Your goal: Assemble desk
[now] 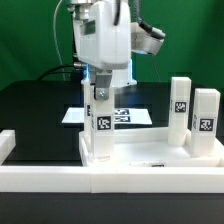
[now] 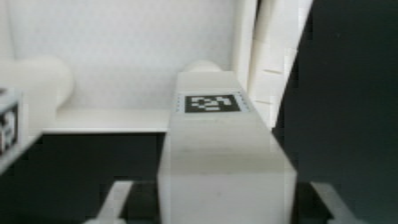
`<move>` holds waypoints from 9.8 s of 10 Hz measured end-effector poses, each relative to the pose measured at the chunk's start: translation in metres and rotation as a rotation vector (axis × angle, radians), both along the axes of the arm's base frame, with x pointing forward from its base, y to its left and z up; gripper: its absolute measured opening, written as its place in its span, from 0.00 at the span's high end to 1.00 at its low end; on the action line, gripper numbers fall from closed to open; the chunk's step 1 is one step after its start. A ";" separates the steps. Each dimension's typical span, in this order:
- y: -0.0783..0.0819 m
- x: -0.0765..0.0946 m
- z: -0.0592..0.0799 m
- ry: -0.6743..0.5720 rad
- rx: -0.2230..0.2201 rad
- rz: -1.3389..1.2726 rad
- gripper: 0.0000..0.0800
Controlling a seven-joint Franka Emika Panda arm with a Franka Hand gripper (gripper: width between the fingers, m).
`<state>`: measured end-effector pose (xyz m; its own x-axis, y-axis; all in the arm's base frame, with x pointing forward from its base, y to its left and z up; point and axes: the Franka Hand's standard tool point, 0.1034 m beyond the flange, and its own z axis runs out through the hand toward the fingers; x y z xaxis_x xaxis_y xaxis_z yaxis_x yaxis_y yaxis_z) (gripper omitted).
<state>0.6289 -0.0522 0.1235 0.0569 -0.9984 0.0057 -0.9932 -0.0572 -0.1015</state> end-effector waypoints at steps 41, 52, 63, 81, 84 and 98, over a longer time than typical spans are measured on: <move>0.008 0.000 -0.009 0.000 -0.102 0.536 0.64; 0.000 0.000 -0.009 0.013 -0.088 0.535 0.20; 0.012 0.002 -0.002 0.028 -0.182 1.458 0.19; 0.001 0.002 -0.005 0.023 -0.095 0.711 0.64; 0.005 0.004 -0.005 0.048 -0.083 0.545 0.64; 0.010 0.001 -0.008 0.037 -0.014 0.072 0.20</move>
Offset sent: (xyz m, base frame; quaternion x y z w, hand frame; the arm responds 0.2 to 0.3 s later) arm 0.0000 0.0000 0.0000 0.0000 0.0000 -0.0650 0.9979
